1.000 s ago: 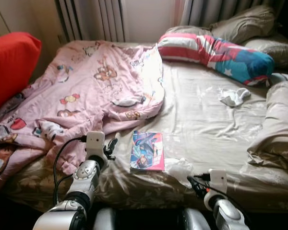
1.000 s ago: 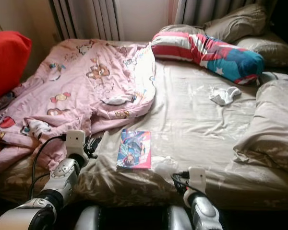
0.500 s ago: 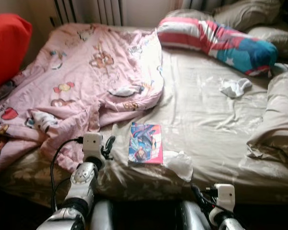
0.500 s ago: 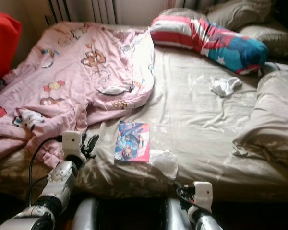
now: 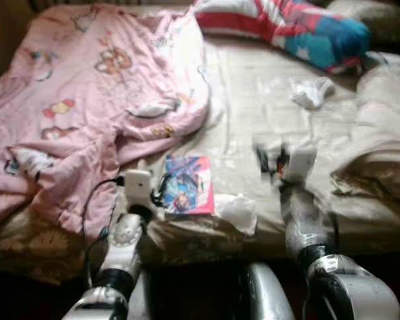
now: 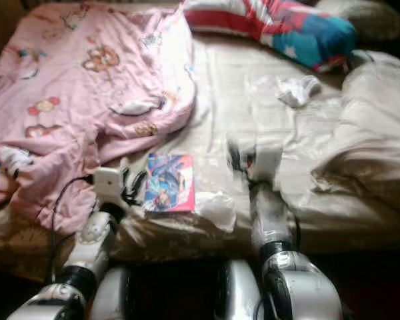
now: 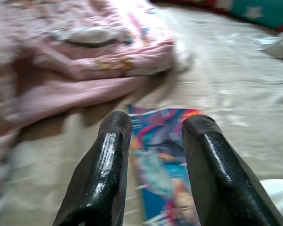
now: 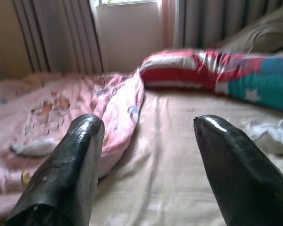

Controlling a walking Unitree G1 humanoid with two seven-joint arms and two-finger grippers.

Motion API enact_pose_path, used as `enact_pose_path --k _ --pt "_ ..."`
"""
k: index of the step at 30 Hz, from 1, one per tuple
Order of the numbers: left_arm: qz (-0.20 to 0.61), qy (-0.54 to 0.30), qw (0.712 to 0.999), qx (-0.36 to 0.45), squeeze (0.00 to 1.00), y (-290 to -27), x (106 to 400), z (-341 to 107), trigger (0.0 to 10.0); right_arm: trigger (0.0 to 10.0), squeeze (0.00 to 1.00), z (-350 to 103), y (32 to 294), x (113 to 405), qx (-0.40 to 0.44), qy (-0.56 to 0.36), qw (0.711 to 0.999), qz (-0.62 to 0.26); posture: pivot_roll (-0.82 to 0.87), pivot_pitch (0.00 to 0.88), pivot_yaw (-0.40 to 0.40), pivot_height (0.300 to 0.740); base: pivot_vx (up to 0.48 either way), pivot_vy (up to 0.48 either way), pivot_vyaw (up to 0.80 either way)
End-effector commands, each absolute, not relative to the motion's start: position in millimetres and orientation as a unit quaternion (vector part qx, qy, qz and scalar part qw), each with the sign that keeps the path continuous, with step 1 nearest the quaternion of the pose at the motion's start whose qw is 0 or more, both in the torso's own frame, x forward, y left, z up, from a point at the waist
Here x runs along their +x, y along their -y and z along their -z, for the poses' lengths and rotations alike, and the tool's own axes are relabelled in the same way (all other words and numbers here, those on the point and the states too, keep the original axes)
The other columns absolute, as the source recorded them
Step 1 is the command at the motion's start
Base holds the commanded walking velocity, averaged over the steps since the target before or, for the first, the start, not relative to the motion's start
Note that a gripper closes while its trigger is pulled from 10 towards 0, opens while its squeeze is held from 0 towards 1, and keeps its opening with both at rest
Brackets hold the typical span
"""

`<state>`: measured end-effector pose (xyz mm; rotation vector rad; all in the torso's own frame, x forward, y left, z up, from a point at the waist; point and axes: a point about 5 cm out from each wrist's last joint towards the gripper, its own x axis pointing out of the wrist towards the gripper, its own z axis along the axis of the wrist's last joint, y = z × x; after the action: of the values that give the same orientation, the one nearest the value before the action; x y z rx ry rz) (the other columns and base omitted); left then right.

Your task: Clean up the room

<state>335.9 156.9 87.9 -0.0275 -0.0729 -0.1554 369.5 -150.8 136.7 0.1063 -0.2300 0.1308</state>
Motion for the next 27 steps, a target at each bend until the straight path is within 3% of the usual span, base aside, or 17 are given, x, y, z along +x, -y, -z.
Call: enact_pose_path --k 1,9,18,27 --pt "0.068 0.029 0.997 -0.017 0.00 -163 332 -84 10.0 10.0 0.00 -95 153 353 0.073 0.038 0.995 -0.051 0.06 0.207 -0.043 0.585 0.000 0.000 0.00" --pt "0.068 0.025 0.997 -0.018 0.00 -161 329 -82 10.0 10.0 0.00 -78 145 353 0.037 -0.054 0.996 -0.063 0.07 0.203 -0.044 0.585 0.000 0.000 0.00" --pt "0.063 0.015 0.998 -0.015 0.00 -167 318 -75 10.0 10.0 0.00 -44 144 339 0.060 -0.169 0.983 -0.041 0.09 0.239 -0.038 0.585 0.000 0.000 0.00" --pt "0.060 0.011 0.998 -0.011 0.00 -171 304 -73 10.0 10.0 0.00 -41 134 339 0.044 -0.193 0.978 -0.062 0.12 0.303 -0.024 0.585 0.000 0.000 0.00"
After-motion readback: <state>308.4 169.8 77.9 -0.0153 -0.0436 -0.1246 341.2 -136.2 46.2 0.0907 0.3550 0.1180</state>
